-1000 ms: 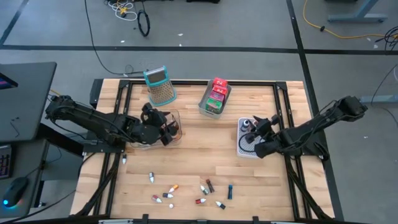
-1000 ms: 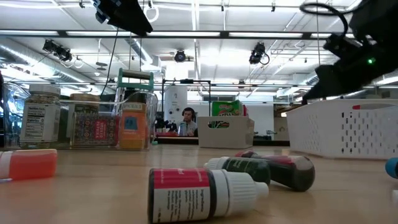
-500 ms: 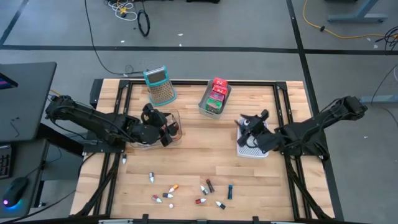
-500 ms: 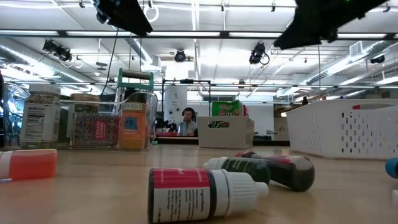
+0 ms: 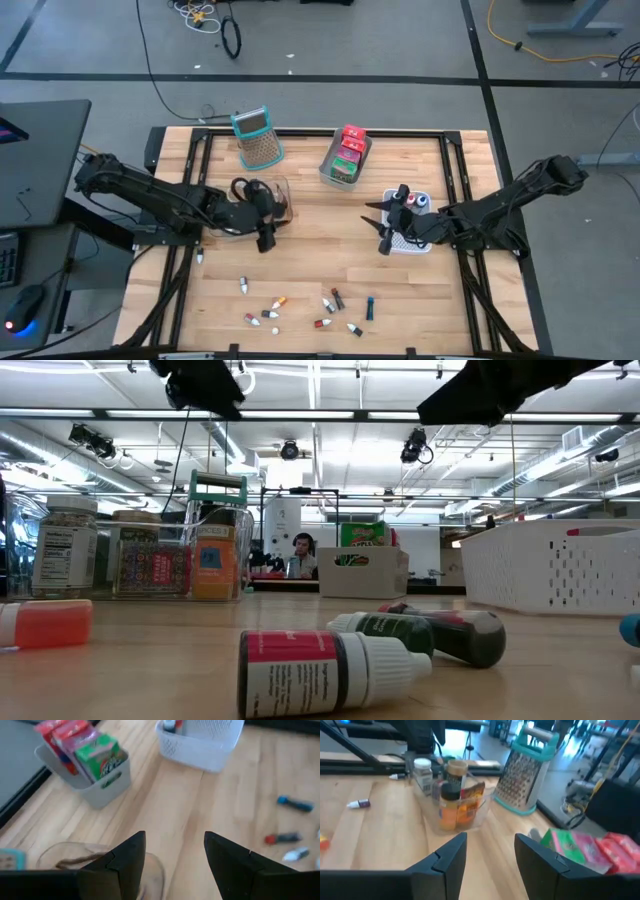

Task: Pick & Place Kitchen Items
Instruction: Put the green food coloring bottle into the white bin

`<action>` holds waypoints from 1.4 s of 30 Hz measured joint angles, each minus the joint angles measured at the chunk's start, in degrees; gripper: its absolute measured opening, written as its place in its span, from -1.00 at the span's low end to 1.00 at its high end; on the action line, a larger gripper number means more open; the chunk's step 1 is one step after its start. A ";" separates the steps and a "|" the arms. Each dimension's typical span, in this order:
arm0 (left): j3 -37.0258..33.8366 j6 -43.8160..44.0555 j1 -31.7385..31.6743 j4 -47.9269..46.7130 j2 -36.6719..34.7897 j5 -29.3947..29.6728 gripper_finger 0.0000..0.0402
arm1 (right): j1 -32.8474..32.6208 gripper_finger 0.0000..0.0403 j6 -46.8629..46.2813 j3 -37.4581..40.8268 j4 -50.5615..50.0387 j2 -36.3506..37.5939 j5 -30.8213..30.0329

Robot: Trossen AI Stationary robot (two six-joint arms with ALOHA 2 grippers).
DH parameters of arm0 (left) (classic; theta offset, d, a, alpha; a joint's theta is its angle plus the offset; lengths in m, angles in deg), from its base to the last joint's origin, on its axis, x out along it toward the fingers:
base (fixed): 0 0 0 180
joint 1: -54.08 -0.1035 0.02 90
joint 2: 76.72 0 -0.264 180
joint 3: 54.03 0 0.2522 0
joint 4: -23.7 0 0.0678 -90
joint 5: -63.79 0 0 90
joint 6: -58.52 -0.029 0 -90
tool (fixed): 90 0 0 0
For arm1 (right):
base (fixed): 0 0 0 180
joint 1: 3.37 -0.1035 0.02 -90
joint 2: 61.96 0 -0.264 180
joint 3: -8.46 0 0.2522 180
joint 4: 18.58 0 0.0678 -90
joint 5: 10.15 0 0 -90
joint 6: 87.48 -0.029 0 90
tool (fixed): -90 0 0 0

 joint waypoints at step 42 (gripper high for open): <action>-1.84 85.85 21.31 -46.81 1.81 -26.31 -0.16 | 5.09 -0.13 29.65 0.00 16.91 -0.02 0.07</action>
